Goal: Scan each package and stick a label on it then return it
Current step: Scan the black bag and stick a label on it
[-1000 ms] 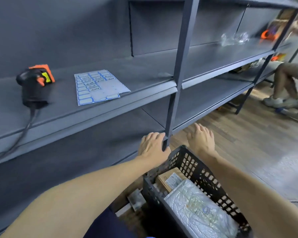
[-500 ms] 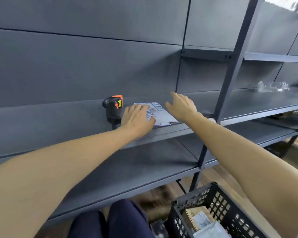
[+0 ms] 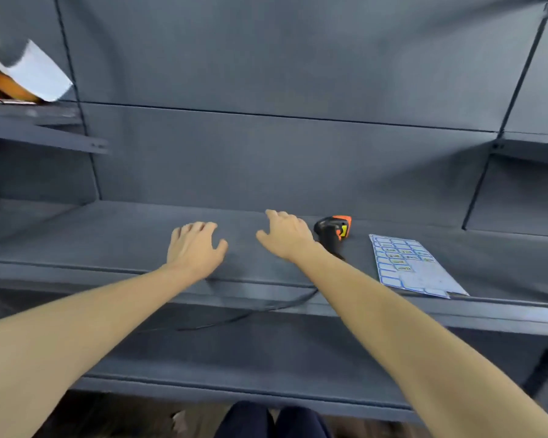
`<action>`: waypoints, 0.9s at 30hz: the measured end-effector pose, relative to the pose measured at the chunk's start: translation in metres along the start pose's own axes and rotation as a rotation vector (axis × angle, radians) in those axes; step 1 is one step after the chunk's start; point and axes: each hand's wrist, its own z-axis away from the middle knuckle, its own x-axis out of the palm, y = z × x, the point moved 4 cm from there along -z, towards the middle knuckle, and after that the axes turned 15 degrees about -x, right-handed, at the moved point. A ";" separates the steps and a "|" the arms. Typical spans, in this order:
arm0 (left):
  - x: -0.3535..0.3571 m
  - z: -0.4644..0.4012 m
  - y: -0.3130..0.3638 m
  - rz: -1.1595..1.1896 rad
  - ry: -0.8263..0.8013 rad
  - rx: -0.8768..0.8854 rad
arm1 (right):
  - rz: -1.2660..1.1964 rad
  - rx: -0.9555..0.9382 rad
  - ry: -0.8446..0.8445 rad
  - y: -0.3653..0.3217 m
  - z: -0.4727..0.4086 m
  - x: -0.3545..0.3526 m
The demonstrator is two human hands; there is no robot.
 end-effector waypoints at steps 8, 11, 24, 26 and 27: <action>-0.027 0.021 -0.078 0.006 0.097 -0.150 | -0.118 -0.206 -0.061 -0.082 -0.017 0.041; -0.034 0.040 -0.113 0.027 0.135 -0.215 | -0.165 -0.331 -0.058 -0.125 -0.019 0.054; 0.021 0.143 -0.311 -0.068 0.045 -0.563 | -0.369 -0.700 -0.285 -0.314 0.007 0.191; 0.039 0.154 -0.338 -0.058 0.019 -0.605 | -0.359 -0.692 -0.341 -0.330 0.016 0.223; 0.050 0.160 -0.350 -0.049 0.002 -0.631 | -0.348 -0.691 -0.376 -0.337 0.021 0.240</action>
